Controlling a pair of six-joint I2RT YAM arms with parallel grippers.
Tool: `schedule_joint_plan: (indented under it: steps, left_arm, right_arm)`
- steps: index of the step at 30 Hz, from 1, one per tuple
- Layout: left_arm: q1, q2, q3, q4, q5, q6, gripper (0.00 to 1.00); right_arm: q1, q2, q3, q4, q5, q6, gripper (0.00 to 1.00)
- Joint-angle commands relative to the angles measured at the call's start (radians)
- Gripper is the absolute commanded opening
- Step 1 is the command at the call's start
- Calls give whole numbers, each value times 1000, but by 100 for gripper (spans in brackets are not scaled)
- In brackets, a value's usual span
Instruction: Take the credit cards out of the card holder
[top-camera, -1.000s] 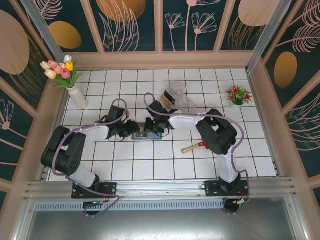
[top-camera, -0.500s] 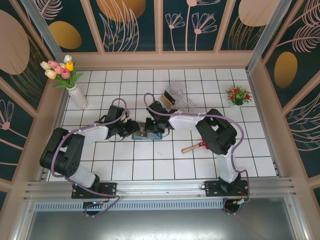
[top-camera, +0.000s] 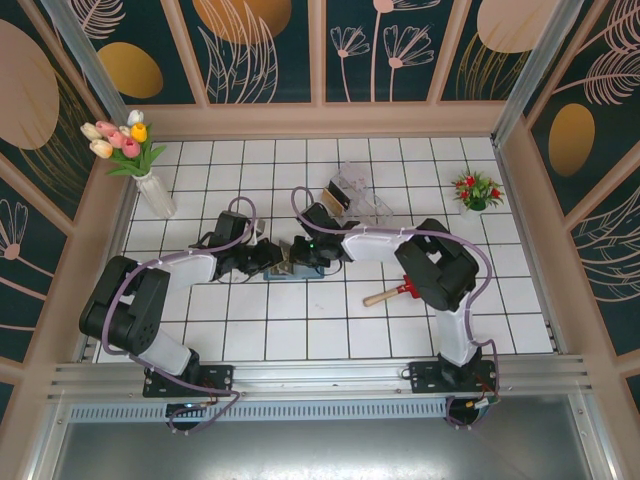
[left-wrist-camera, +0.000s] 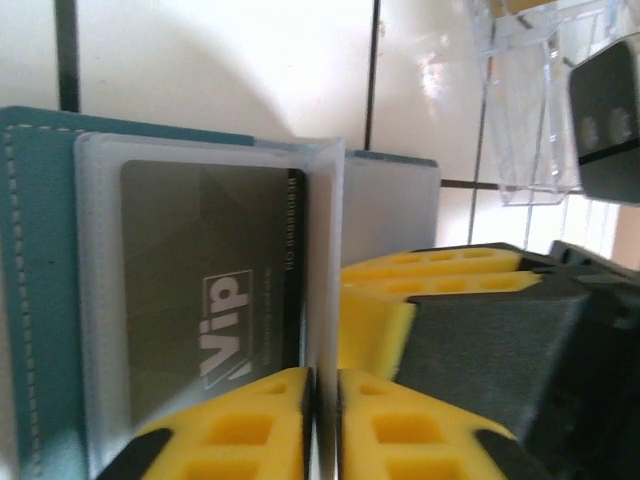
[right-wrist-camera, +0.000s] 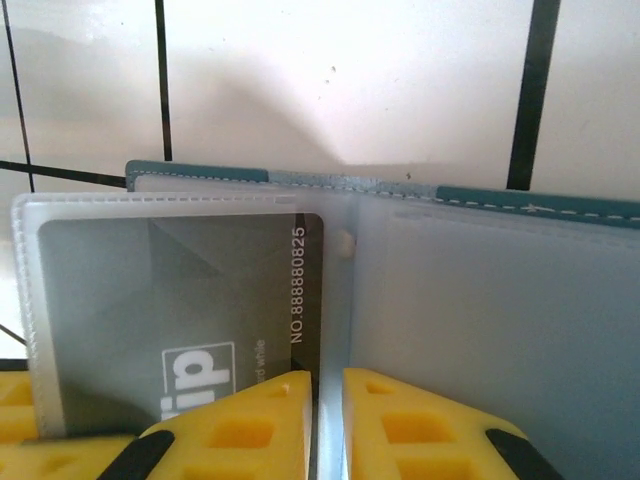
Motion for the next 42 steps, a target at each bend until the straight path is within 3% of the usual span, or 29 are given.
schedule_joint_plan:
  steps: [1,7,13,25,28,31,38,42]
  left_arm:
    - [-3,-13,16,-70,-56,49,10]
    - [-2,-23,3,-55,-39,69,5]
    - [2,-38,-28,35,51,67,3]
    - [40,-40,-55,127,169,42,2]
    - [42,-31,-49,100,144,45,5]
    - [43,-19,-39,48,90,55,16]
    - [43,-57,50,-229,-199,133,35]
    - [42,-80,56,-225,-179,111,36]
  right_arm:
    - [-9,-70,-31,-10,18,5,20]
    - [-24,-123,-96,67,-8,6,20]
    - [-60,-162,-217,323,-228,26,22]
    - [-119,-126,-329,582,-405,125,26]
    - [-118,-95,-315,590,-430,135,27]
    - [-117,-75,-288,544,-416,124,26]
    - [-108,-69,-227,376,-323,68,25]
    - [-90,-60,-186,314,-285,49,24]
